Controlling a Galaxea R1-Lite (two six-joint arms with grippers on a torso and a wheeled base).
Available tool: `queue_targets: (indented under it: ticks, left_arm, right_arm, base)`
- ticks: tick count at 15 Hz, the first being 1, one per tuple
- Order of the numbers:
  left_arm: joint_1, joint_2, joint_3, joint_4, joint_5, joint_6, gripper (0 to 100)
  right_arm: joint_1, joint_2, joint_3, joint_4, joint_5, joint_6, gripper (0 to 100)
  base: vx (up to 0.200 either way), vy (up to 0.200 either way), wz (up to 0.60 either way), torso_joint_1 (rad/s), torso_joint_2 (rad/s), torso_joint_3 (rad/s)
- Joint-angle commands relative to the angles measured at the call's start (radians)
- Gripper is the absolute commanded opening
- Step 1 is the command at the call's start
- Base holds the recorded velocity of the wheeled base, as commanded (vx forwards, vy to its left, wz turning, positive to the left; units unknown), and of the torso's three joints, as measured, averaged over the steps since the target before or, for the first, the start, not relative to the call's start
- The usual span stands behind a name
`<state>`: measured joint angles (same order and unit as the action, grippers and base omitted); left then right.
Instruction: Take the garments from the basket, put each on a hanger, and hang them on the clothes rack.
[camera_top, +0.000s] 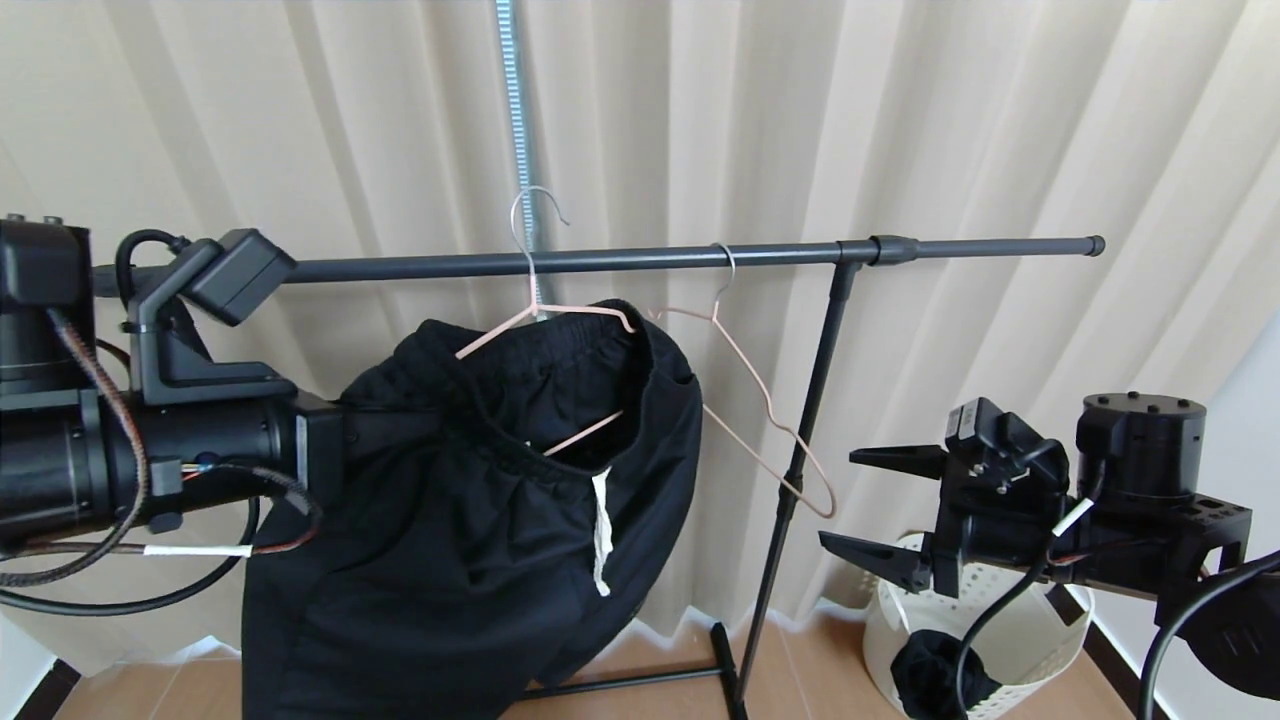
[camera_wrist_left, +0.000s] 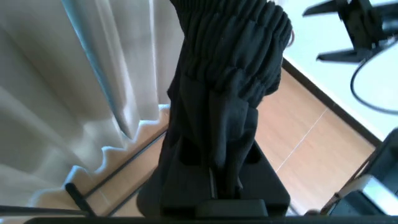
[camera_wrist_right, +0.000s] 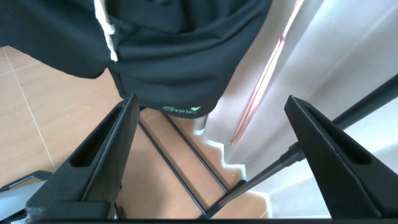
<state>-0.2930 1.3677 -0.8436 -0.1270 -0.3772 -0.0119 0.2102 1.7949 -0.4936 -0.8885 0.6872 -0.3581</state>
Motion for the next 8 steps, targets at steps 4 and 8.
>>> queue_targets:
  ticks: [4, 8]
  left_arm:
    - [-0.021, 0.179, -0.121, 0.000, 0.081, -0.077, 0]
    - [-0.023, 0.271, -0.186, 0.000, 0.097, -0.095, 0]
  right_arm:
    - [0.006, 0.008, -0.002, -0.001, -0.005, -0.001, 100]
    - [0.006, 0.009, 0.000, 0.000, -0.006, -0.001, 100]
  base:
    - [0.000, 0.000, 0.00, 0.000, 0.00, 0.000]
    - [0.000, 0.000, 0.00, 0.000, 0.00, 0.000]
